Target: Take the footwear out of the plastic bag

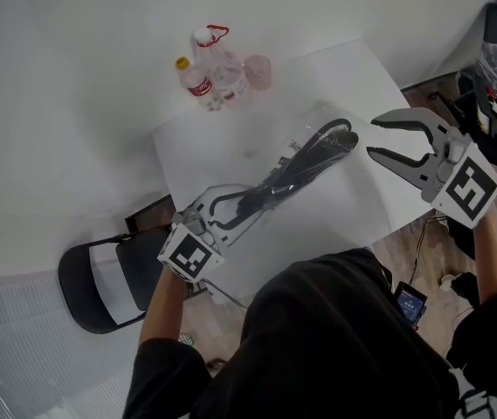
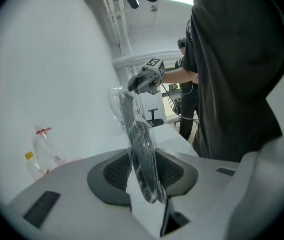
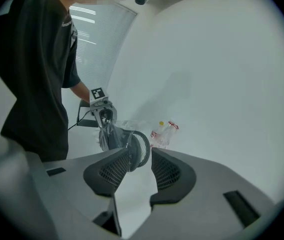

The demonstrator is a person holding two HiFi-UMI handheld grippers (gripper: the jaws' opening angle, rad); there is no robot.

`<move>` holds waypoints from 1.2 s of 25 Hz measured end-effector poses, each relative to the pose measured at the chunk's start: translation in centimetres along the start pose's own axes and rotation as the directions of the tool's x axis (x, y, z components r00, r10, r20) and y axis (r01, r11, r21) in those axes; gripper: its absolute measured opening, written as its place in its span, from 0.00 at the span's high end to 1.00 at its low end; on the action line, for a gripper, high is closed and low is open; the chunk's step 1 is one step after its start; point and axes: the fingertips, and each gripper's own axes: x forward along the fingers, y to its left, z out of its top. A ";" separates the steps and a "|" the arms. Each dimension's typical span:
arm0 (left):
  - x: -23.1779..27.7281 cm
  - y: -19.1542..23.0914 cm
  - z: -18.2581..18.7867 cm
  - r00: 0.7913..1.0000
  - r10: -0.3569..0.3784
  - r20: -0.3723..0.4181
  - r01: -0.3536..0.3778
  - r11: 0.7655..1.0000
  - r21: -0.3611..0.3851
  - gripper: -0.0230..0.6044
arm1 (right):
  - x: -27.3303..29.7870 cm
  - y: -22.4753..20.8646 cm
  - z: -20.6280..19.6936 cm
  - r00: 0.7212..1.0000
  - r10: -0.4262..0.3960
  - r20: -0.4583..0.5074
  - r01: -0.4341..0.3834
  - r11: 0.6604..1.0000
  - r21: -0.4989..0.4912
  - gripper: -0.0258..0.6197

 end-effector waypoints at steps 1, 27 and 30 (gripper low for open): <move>-0.3 -0.1 0.8 1.000 -0.001 0.006 0.001 1.000 0.024 0.73 | -0.1 0.2 0.5 1.000 0.017 0.002 -0.017 0.999 -0.033 0.73; -1.4 -1.1 3.5 1.000 -0.006 0.024 0.002 0.983 0.184 0.74 | -0.7 2.7 1.8 0.944 0.310 -0.114 -0.328 0.924 -0.198 0.74; -1.4 -1.4 3.7 0.999 -0.005 0.033 -0.002 0.980 0.201 0.74 | -0.7 3.6 1.1 0.921 0.363 -0.140 -0.383 0.909 -0.162 0.72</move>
